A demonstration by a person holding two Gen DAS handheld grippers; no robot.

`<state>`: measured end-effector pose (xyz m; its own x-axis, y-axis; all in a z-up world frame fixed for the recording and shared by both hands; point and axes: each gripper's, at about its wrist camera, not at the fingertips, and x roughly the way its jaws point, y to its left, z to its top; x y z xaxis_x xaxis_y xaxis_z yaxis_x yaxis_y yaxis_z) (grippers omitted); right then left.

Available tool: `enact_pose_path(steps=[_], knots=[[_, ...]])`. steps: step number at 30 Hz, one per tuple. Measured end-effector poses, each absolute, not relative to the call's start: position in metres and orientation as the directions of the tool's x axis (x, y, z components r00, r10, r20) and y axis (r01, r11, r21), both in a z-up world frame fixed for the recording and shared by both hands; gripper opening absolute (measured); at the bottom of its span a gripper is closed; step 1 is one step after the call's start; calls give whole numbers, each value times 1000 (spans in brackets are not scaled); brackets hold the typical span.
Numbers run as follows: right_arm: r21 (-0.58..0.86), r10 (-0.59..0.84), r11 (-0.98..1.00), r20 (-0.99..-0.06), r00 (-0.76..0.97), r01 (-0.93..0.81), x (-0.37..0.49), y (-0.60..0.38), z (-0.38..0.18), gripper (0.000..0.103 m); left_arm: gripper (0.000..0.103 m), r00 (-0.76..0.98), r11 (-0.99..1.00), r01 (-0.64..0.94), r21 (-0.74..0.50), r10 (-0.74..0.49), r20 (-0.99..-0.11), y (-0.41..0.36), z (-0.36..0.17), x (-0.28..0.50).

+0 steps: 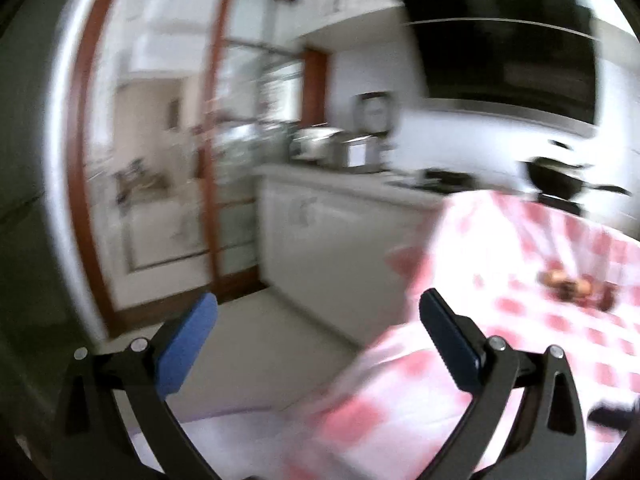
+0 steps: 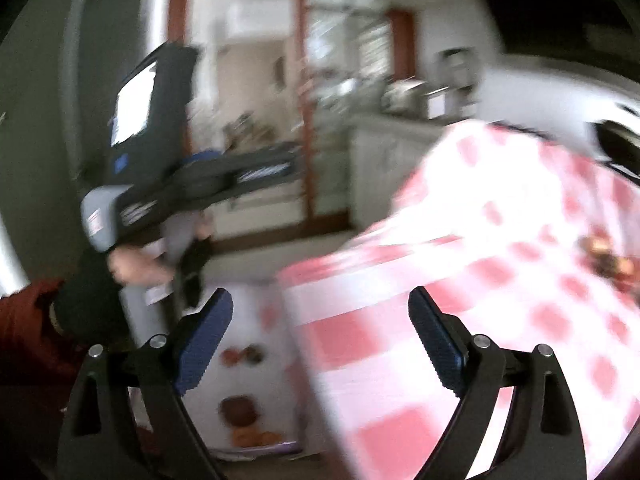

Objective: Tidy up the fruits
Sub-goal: 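Move both open grippers back over the fruit row on the table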

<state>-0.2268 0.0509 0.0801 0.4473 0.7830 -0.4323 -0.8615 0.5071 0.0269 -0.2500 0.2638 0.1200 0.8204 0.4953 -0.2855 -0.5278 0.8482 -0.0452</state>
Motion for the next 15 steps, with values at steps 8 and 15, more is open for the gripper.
enact_pose_path(steps=[8, 15], knots=[[10, 545, 817, -341, 766, -577, -144, -76, 89, 87, 101, 902, 966, -206, -157, 125, -414, 145, 127, -113], [158, 342, 939, -467, 815, -304, -39, -173, 56, 87, 101, 843, 933, -164, -320, -36, -537, 66, 77, 42]])
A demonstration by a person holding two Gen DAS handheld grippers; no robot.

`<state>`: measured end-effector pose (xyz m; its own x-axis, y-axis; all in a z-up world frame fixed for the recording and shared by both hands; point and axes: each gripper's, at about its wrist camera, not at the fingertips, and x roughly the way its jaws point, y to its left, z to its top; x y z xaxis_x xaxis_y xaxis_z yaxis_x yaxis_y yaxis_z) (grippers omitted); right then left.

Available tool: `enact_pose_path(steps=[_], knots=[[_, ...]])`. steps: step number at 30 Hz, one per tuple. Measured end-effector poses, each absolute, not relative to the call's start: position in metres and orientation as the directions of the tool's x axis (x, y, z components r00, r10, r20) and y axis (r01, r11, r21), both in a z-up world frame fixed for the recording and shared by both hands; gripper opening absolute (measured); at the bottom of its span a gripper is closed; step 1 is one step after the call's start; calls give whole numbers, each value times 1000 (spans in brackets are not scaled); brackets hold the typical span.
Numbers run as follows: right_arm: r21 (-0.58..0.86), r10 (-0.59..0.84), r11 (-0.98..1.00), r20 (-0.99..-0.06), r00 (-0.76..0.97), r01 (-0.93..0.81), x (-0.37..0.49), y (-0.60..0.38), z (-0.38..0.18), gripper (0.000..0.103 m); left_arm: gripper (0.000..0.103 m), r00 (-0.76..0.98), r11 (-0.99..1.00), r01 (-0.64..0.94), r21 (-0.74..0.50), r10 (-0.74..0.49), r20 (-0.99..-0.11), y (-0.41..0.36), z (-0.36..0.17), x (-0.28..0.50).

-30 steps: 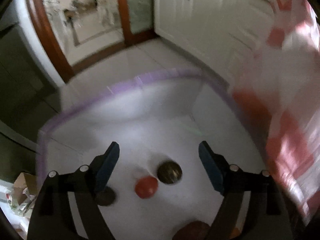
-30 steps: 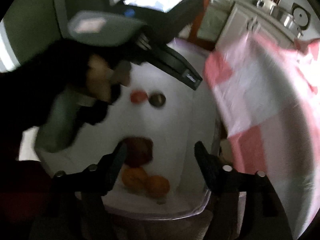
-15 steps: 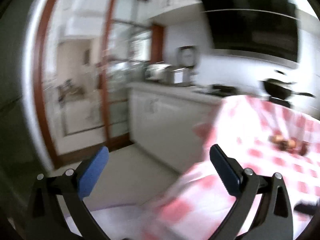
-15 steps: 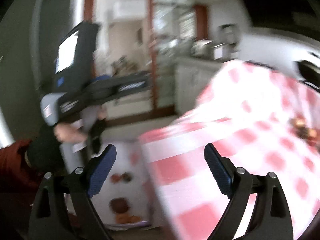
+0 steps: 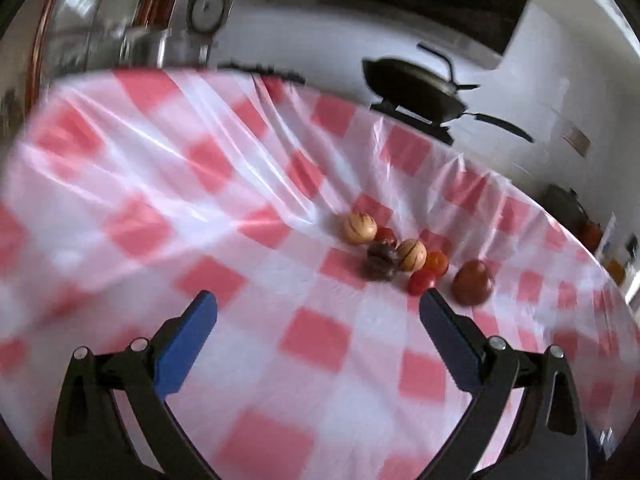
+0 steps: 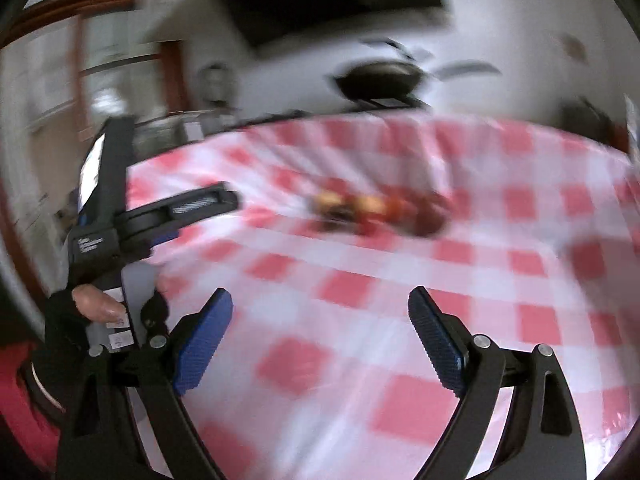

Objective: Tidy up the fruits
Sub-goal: 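Move both open grippers back over the fruit row on the table, then grasp the large red apple with the right gripper while the left gripper grasps a water chestnut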

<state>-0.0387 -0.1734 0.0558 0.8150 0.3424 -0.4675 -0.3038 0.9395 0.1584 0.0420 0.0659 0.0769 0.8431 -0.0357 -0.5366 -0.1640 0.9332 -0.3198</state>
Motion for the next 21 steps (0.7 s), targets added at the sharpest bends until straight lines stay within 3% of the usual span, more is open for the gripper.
enact_pose_path(steps=[4, 8, 13, 21], knots=[[231, 250, 962, -535, 807, -145, 20, -215, 38, 87, 101, 815, 865, -245, -437, -60, -576, 56, 50, 105], [220, 173, 974, -589, 789, -50, 75, -230, 22, 87, 101, 832, 806, -255, -535, -99, -546, 69, 38, 121], [178, 138, 984, -644, 753, -28, 130, -218, 7, 87, 101, 858, 817, -222, -532, -95, -505, 83, 37, 112], [51, 35, 999, -739, 673, 5, 210, -189, -6, 87, 101, 849, 818, -253, -516, -67, -524, 90, 38, 103]])
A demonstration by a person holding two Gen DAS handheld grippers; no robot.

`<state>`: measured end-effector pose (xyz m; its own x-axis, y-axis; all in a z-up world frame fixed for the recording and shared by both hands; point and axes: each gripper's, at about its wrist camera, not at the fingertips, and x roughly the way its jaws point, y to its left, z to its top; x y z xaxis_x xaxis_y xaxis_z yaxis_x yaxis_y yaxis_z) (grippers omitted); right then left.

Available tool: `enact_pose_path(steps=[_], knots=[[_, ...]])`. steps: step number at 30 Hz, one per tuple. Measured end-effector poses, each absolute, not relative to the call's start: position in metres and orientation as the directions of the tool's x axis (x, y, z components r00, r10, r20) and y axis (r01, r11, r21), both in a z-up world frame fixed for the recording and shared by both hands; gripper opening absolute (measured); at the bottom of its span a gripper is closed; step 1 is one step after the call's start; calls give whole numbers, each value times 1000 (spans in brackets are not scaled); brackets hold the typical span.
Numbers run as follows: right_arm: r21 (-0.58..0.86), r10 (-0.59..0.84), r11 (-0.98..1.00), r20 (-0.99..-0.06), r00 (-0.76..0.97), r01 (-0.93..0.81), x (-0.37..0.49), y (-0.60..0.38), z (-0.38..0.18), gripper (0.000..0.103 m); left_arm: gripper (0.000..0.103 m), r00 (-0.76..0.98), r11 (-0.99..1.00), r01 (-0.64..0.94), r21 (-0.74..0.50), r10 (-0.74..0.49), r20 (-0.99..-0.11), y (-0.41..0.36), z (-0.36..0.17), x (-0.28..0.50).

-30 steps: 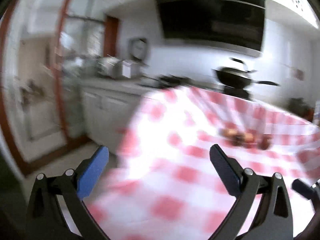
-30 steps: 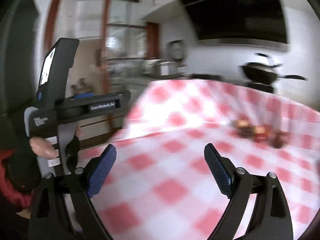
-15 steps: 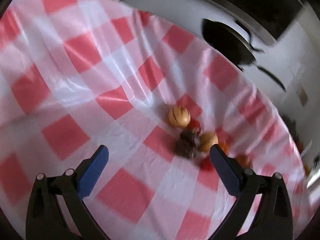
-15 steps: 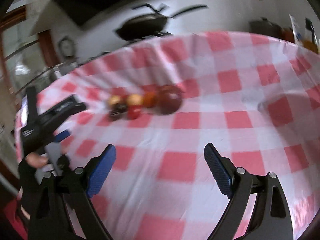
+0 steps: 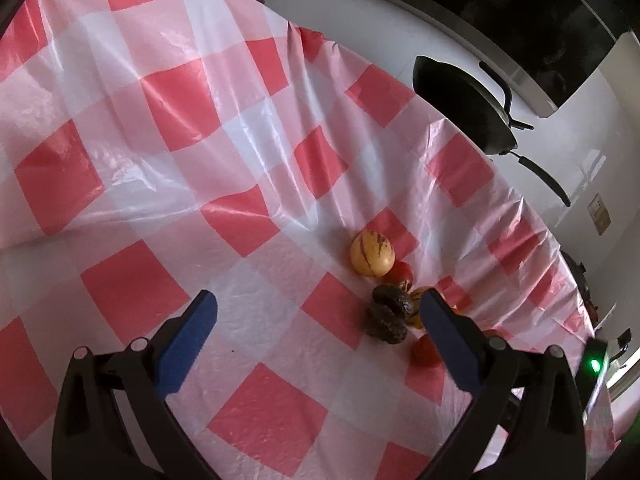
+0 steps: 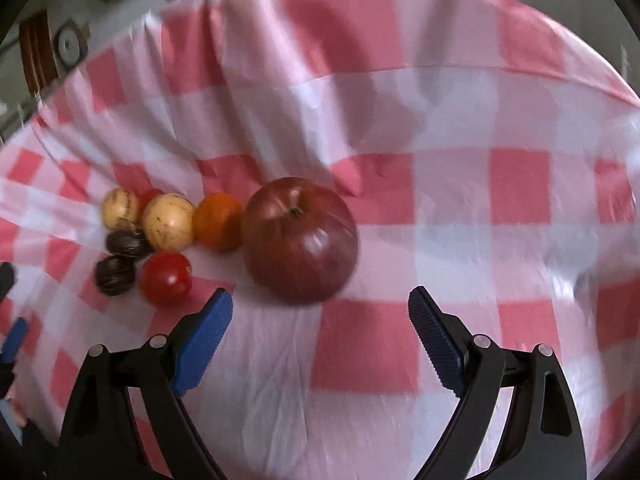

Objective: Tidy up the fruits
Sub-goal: 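Grasp the large red apple with the right gripper while the left gripper grasps a water chestnut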

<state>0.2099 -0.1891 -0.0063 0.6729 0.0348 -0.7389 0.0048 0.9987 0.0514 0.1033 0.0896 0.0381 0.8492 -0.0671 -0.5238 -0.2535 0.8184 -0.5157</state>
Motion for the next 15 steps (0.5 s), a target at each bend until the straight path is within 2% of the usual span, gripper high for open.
enact_pose_path(steps=[3, 8, 9, 11, 15], knots=[[3, -23, 999, -762, 647, 39, 231, -185, -11, 87, 101, 844, 824, -251, -508, -71, -532, 88, 37, 105], [43, -10, 997, -784, 621, 70, 256, -188, -16, 84, 101, 833, 836, -237, -495, -88, -546, 84, 36, 108], [45, -9, 996, -786, 618, 71, 259, -187, -17, 82, 101, 826, 844, -231, -485, -92, -555, 82, 35, 109], [47, 10, 998, -779, 627, 42, 258, -182, -16, 64, 101, 813, 859, -212, -465, -109, -572, 77, 34, 113], [116, 56, 992, -762, 645, 51, 238, -185, -14, 63, 101, 795, 899, -154, -409, -133, -591, 63, 34, 116]])
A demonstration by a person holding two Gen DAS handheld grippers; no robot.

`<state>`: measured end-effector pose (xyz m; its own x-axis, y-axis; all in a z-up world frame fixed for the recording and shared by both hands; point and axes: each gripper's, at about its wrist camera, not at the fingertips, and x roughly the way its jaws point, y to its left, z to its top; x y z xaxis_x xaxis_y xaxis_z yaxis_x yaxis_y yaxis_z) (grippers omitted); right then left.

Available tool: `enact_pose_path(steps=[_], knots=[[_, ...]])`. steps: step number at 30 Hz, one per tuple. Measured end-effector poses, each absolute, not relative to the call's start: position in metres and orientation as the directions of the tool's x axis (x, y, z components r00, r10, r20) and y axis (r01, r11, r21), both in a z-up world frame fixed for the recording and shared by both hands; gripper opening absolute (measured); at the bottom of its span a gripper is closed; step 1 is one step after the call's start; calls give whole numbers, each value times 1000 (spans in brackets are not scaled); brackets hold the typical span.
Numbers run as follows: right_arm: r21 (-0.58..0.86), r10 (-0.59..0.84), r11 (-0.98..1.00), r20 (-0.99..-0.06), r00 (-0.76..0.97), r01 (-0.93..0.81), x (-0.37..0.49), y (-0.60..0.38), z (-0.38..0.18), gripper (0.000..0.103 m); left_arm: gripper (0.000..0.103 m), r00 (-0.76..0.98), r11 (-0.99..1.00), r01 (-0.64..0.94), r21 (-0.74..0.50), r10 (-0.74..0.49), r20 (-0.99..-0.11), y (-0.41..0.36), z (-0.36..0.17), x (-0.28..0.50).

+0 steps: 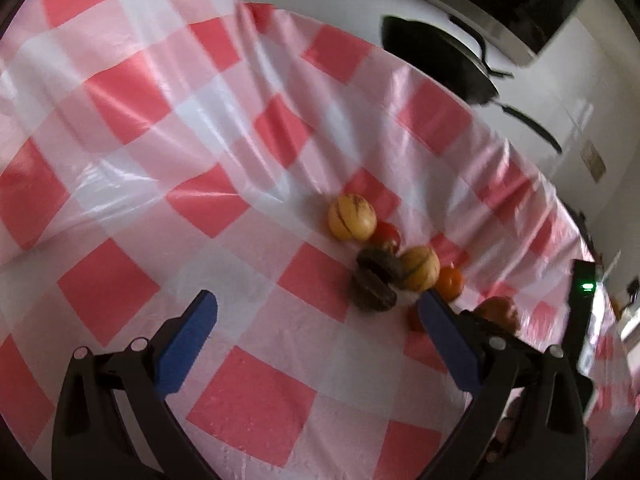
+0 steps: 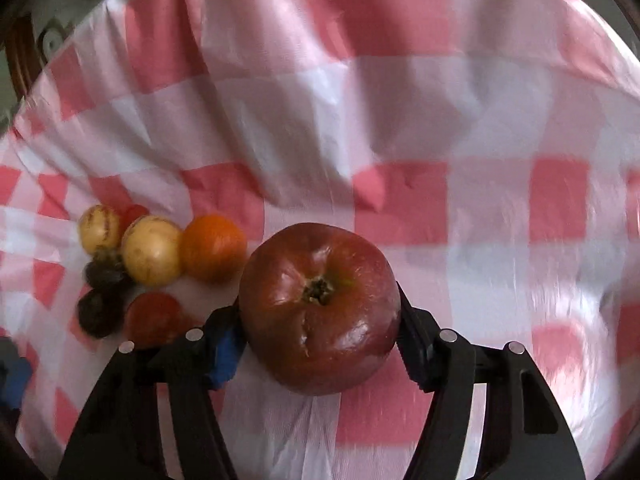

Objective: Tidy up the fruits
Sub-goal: 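Grasp the large red apple with the right gripper while the left gripper grasps a water chestnut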

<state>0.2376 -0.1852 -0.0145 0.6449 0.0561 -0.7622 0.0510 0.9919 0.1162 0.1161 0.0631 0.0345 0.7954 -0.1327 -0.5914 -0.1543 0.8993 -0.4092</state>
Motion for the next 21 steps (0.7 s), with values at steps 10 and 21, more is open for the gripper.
enact_pose_path(steps=[10, 21], knots=[[483, 225, 861, -641, 734, 157, 159, -246, -22, 63, 100, 744, 944, -126, -305, -113, -658, 50, 35, 130], [488, 254, 864, -631, 733, 122, 160, -243, -11, 64, 72, 651, 993, 111, -36, -100, -752, 1, 25, 189]])
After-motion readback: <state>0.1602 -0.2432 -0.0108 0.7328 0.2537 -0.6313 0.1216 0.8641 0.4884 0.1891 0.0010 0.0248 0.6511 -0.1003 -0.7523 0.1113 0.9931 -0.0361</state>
